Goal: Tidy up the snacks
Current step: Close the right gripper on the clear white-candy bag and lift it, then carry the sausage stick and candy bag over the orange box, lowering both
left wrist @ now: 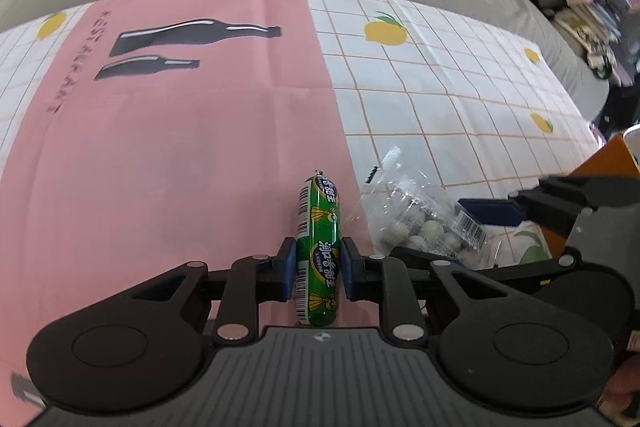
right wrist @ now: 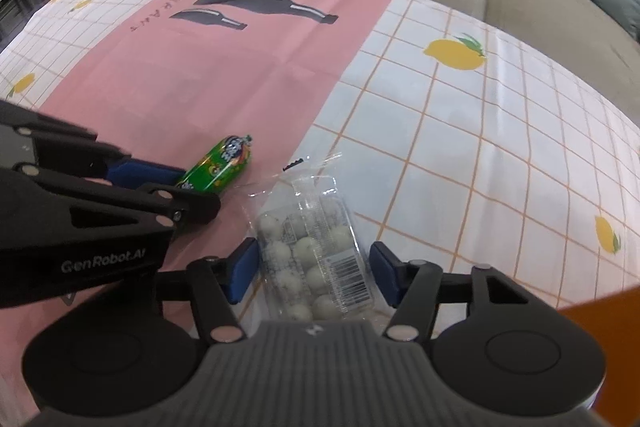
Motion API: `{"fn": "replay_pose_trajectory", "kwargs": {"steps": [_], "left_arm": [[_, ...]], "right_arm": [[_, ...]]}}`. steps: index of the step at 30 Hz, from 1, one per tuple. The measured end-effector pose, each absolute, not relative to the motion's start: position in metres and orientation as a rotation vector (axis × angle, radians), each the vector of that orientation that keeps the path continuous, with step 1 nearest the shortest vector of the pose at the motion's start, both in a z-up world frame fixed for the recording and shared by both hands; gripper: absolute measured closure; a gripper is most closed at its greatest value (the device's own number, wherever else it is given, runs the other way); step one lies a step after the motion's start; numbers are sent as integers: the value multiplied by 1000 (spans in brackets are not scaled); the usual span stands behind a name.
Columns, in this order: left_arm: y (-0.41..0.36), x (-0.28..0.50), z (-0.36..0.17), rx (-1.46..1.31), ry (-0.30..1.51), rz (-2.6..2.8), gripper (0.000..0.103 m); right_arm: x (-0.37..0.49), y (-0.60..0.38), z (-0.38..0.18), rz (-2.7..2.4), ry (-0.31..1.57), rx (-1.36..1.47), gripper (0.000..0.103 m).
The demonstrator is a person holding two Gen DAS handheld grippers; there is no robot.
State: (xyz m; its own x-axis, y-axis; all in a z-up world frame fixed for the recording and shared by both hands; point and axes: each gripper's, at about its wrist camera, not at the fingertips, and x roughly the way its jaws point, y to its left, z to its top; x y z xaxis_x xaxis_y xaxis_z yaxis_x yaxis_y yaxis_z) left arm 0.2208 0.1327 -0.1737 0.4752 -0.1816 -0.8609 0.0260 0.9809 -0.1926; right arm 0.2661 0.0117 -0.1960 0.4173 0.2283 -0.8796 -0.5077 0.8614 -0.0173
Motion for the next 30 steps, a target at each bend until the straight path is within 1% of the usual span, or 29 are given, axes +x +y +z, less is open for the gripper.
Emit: {"fn": "replay_pose_trajectory", "kwargs": {"steps": [7, 10, 16, 24, 30], "left_arm": [[141, 200, -160, -247, 1037, -89, 78], [145, 187, -145, -294, 1002, -82, 78], [142, 163, -115, -357, 964, -65, 78], [114, 133, -74, -371, 924, -126, 78], [70, 127, -46, -340, 892, -235, 78]], "right_arm": [[250, 0, -184, 403, 1009, -213, 49], [239, -11, -170, 376, 1000, -133, 49], [201, -23, -132, 402, 905, -61, 49], [156, -73, -76, 386, 794, 93, 50], [130, -126, -41, 339, 718, 82, 50]]}}
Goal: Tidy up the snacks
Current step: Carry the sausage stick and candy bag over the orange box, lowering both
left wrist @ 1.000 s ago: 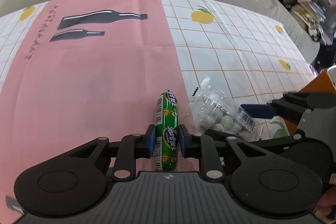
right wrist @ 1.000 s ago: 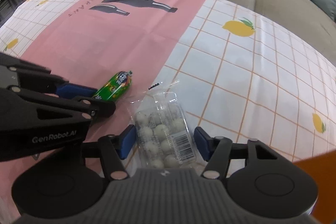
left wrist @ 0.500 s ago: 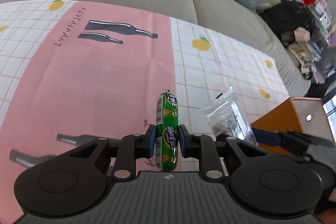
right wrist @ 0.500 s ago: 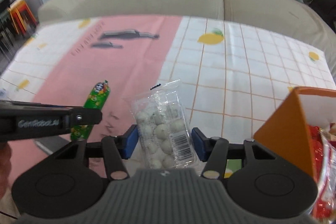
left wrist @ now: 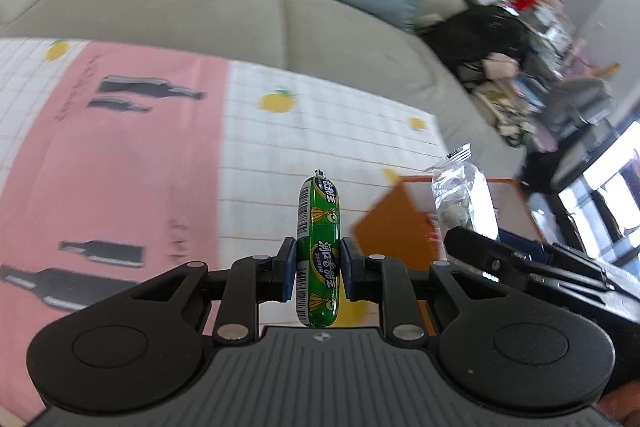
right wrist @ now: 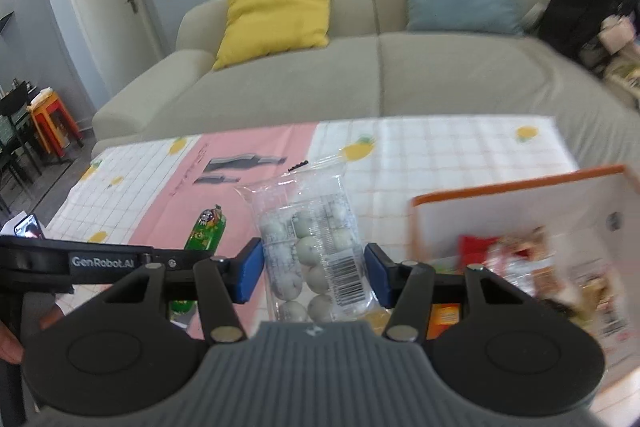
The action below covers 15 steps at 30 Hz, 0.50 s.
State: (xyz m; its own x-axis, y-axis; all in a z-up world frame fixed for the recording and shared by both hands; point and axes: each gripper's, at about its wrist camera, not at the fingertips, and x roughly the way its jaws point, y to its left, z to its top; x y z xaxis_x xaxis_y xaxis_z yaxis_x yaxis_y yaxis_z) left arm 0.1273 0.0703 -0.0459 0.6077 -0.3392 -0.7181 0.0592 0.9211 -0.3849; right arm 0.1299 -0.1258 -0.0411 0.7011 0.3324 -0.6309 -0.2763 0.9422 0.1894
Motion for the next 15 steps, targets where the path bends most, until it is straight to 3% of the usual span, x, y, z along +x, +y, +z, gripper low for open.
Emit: {"fn": "replay_pose_trajectory", "kwargs": {"steps": [15], "left_arm": [[-84, 155, -29, -157, 928, -533, 78]], "right_arm": [[131, -268, -35, 111, 739, -21, 50]]}}
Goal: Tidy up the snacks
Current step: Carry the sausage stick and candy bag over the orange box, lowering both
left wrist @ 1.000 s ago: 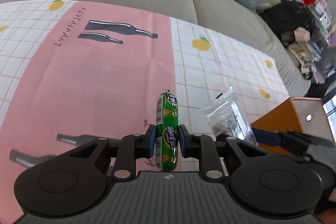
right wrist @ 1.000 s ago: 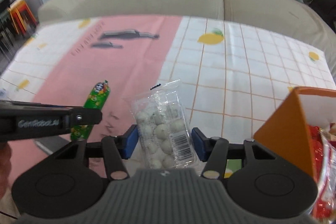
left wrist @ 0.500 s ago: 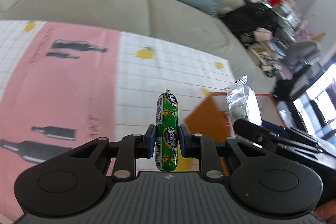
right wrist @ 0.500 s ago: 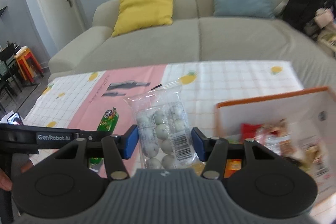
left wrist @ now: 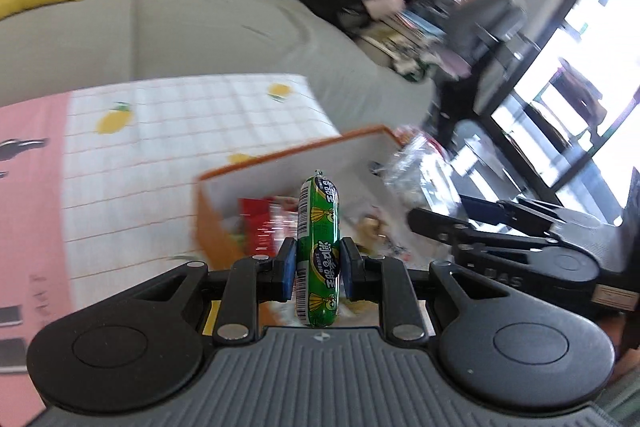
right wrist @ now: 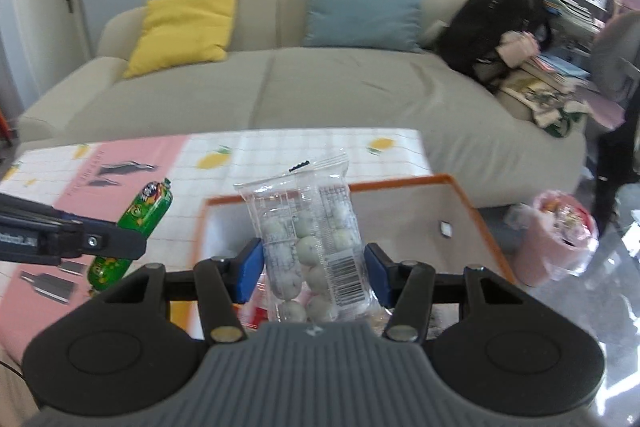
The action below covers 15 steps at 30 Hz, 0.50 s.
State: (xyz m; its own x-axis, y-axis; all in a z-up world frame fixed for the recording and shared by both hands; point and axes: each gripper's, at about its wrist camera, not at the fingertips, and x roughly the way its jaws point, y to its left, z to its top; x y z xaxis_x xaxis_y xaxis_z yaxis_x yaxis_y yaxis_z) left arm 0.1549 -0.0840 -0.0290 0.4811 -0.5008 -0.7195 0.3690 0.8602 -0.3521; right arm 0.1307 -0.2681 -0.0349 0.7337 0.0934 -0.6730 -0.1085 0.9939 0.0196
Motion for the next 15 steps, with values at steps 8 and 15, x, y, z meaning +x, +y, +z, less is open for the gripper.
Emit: {"fn": "replay_pose_trajectory", "kwargs": {"steps": [8, 15], "left_arm": [[-136, 191, -68, -68, 1022, -605, 78], [-161, 222, -98, -96, 1097, -618, 78]], "right_arm": [[165, -309, -69, 61, 846, -107, 50], [198, -318, -101, 59, 938, -189, 49]]}}
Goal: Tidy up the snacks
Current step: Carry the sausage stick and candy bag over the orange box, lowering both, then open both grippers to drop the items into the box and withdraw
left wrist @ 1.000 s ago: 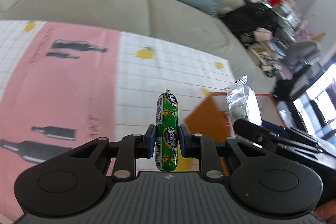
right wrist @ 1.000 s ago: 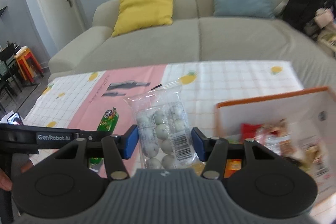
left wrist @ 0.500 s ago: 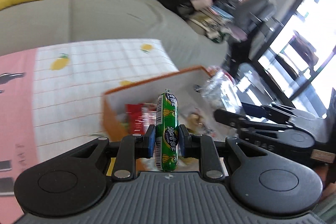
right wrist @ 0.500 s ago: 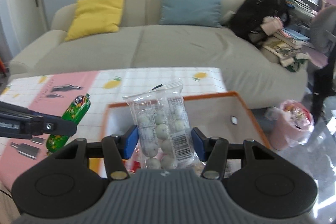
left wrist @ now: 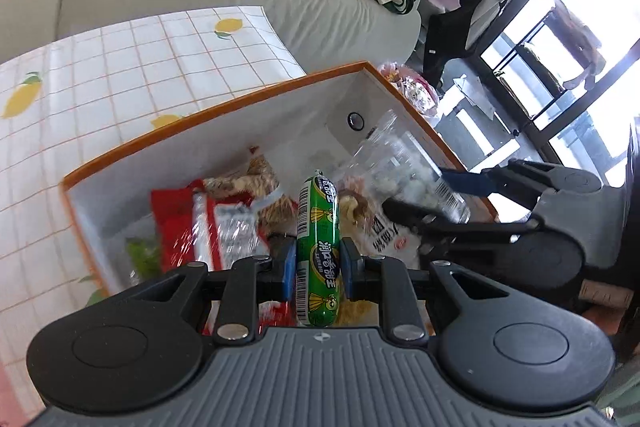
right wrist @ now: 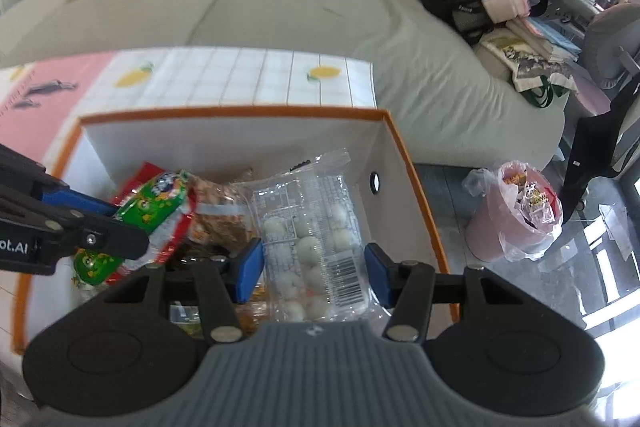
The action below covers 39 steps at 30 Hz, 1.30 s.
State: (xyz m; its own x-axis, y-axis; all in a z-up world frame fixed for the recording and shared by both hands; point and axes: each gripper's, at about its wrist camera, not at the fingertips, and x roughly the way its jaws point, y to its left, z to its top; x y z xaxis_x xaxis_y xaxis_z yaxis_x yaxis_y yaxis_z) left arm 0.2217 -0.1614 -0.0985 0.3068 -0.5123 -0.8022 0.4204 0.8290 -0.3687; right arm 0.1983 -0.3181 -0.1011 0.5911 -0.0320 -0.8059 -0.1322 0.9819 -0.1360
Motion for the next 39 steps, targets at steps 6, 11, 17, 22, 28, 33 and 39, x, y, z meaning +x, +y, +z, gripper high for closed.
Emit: {"fn": "replay_pose_trajectory", "kwargs": {"steps": [6, 11, 17, 22, 28, 33, 39], "left_arm": [[-185, 247, -112, -88, 1130, -608, 78], [-202, 256, -122, -51, 1148, -615, 78], [-213, 265, -137, -7, 1185, -601, 78], [-217, 265, -143, 13, 1210, -596, 78], [-214, 263, -137, 5, 1201, -616, 75], [-207, 257, -124, 7, 1182, -618, 64], [-191, 240, -102, 11, 1131, -625, 56]], "right_arm": [[217, -316, -122, 27, 1011, -250, 49], [226, -320, -134, 21, 1053, -281, 49], [236, -329, -145, 14, 1085, -256, 48], [240, -328, -148, 19, 1088, -271, 45], [239, -326, -146, 18, 1077, -286, 41], [239, -325, -141, -1, 1076, -302, 25], [227, -321, -125, -2, 1051, -286, 15]]}}
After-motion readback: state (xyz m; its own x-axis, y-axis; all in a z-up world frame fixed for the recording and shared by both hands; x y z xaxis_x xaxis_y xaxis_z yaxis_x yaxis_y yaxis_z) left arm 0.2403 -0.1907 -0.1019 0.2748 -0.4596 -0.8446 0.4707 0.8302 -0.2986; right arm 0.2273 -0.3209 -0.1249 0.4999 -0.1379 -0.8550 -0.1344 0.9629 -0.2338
